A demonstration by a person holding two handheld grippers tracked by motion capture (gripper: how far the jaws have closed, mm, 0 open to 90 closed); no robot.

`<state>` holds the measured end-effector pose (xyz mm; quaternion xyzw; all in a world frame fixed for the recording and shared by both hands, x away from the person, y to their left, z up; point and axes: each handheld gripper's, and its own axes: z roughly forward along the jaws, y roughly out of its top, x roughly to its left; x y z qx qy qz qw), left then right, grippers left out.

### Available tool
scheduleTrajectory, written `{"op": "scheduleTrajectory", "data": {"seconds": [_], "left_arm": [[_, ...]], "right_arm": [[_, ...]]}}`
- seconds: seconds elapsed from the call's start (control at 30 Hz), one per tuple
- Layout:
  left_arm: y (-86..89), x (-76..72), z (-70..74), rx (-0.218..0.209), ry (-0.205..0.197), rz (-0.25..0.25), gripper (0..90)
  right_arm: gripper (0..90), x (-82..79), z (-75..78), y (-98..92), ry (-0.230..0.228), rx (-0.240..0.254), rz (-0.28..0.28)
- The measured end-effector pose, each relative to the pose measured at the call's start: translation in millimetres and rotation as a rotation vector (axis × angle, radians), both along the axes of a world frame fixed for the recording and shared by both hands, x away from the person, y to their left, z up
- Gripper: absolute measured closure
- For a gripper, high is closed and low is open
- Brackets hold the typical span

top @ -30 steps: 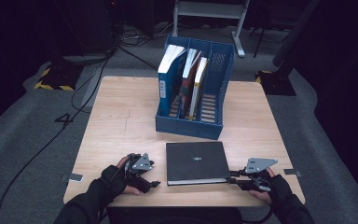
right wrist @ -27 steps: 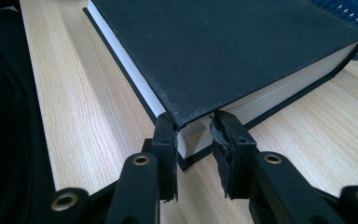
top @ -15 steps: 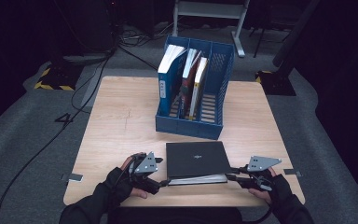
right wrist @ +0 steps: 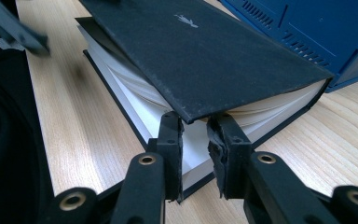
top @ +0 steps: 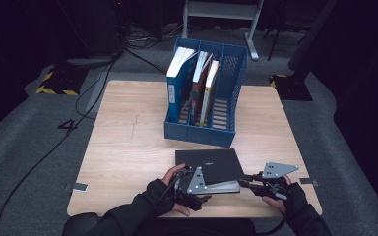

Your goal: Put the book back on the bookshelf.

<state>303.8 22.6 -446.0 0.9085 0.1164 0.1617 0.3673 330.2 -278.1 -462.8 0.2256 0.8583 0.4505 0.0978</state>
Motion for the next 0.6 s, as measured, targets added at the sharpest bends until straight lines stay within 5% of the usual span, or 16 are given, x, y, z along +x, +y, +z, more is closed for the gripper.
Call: {"op": "scheduleTrajectory", "data": {"seconds": [0.13,0.37,0.5,0.6], "left_arm": [[-6.2,2.2,-2.4,0.010,-0.019,0.031,20.9],[-23.7,0.0,-11.8,0.110,-0.132,0.095,16.1],[-21.4,6.9,-13.9,0.136,-0.135,0.143,17.1],[-15.0,11.4,-11.6,0.144,-0.098,0.146,16.8]], "right_arm": [[74.8,0.3,0.4,0.2,0.003,0.004,-0.002],[74.8,0.7,3.8,2.8,0.009,0.016,-0.016],[74.8,0.8,4.4,3.4,0.007,0.015,-0.015],[75.2,0.4,4.8,7.7,0.012,0.008,-0.008]]}}
